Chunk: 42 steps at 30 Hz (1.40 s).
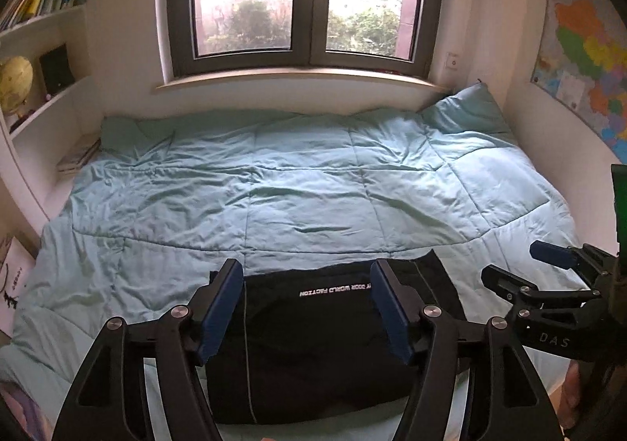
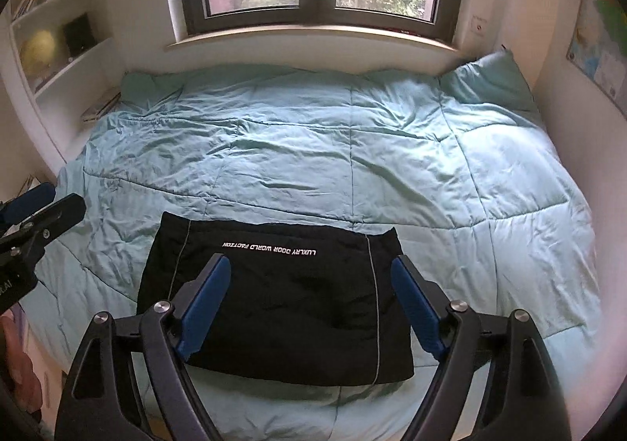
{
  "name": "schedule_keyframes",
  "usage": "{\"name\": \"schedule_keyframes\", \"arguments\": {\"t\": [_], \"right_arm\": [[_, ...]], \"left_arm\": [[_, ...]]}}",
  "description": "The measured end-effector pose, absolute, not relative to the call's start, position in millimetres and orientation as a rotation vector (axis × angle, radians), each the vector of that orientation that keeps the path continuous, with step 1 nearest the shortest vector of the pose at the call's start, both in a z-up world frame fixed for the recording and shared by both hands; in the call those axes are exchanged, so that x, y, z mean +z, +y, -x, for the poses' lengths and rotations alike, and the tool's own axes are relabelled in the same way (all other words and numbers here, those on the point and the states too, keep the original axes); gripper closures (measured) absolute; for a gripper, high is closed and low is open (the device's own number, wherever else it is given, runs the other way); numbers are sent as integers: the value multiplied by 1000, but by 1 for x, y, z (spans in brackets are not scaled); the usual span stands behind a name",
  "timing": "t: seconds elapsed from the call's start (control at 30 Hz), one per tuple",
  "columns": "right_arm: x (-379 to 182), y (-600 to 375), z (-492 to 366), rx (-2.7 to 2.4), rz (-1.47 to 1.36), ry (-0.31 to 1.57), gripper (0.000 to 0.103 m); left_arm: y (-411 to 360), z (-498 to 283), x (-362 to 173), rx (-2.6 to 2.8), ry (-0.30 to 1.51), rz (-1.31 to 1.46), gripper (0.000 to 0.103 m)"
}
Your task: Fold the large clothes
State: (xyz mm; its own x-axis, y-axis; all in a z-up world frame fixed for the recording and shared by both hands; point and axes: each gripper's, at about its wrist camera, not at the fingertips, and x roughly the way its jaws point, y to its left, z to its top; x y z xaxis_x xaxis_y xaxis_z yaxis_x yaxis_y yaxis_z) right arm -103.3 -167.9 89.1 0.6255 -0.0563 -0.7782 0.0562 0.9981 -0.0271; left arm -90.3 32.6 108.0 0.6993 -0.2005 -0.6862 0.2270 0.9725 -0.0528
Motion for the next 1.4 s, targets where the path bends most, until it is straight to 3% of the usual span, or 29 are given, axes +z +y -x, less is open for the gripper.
{"name": "schedule_keyframes", "arguments": {"t": [1.4], "right_arm": [[41, -180, 57, -54, -63, 1027, 18]], "left_arm": [[56, 55, 72, -122, 872, 26, 34]]}}
